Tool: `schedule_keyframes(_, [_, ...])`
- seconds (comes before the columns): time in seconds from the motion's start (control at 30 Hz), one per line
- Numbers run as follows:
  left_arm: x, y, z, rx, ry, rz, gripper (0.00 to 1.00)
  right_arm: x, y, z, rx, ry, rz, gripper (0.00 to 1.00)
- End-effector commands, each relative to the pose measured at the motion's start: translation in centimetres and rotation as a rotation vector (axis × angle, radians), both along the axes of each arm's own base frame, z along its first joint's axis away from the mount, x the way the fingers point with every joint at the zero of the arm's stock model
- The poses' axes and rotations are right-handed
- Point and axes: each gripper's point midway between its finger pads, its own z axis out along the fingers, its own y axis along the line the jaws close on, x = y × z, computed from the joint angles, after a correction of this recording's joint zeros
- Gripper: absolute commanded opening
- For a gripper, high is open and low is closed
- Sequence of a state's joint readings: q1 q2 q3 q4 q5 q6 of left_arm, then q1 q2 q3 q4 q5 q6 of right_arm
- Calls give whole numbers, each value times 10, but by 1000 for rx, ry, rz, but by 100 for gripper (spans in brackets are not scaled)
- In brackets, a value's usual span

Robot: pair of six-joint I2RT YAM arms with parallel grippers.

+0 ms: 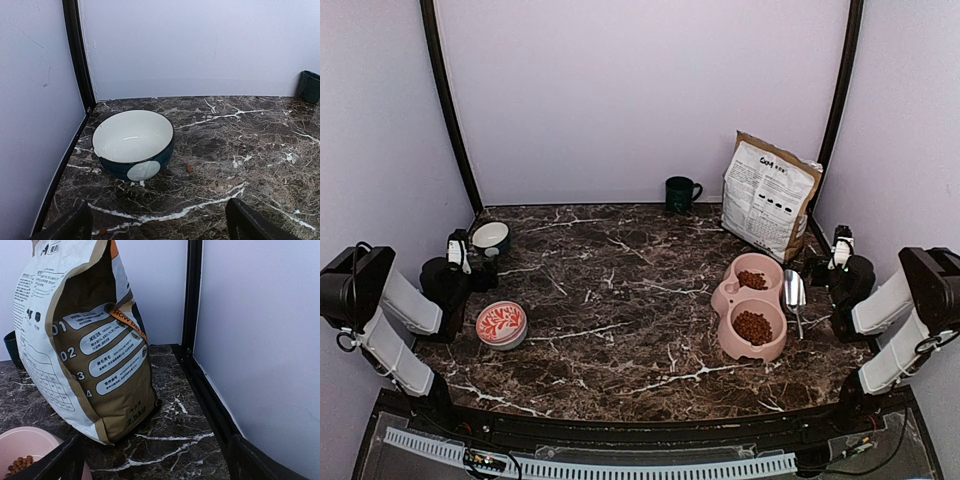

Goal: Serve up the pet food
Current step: Reset both arms

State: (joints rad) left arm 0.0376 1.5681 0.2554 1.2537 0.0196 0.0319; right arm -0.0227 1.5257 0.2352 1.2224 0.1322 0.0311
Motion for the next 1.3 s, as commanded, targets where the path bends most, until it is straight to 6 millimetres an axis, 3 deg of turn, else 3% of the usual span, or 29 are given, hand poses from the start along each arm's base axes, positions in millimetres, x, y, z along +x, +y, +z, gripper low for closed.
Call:
schedule_keyframes(0.0, [1,-1,7,16,-27,-18,98,2,5,9,22,-41,34,100])
schedule_keyframes(0.37, [3,-11,4,38,-11,-62,99,1,5,9,21,-42,31,100])
schedule_keyframes(1.27, [4,-11,4,37,-12,-63,99,2,6,9,22,-42,35,100])
